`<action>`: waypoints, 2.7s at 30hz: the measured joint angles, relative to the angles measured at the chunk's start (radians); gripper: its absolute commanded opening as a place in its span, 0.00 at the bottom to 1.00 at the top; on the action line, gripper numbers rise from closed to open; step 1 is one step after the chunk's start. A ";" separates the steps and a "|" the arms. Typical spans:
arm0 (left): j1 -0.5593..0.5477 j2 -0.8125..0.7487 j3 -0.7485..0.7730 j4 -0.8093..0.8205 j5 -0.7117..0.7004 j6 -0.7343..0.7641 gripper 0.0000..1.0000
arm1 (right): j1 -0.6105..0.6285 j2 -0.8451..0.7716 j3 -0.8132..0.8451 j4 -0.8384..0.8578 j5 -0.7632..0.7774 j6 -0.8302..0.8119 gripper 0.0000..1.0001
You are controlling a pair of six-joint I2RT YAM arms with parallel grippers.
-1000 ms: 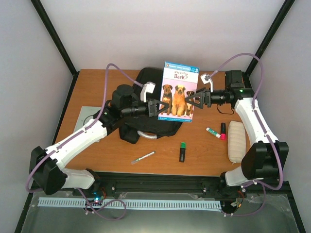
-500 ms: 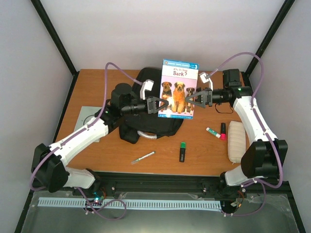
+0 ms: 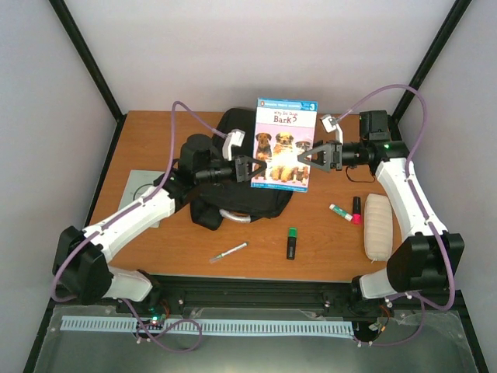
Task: Pack the student bag
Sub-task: Pick up the book from the center of the board, then adjust the student bag at the center of the board.
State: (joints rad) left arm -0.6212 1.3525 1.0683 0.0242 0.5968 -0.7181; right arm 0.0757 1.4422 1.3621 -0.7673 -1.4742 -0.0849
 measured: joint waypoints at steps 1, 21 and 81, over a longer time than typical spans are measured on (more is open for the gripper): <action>0.001 0.005 0.000 0.001 0.003 0.001 0.01 | 0.000 -0.002 -0.005 0.009 0.005 0.010 0.71; 0.002 0.053 -0.006 0.021 0.036 0.020 0.59 | 0.004 -0.063 -0.053 0.182 0.215 0.164 0.03; 0.086 0.261 -0.146 -0.310 -0.116 0.002 0.86 | -0.115 -0.242 -0.505 0.317 0.586 -0.137 0.03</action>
State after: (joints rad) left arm -0.5350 1.6131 0.9222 -0.2859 0.4808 -0.7166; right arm -0.0391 1.2003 0.8570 -0.4500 -0.8879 -0.2218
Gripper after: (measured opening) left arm 0.836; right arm 0.032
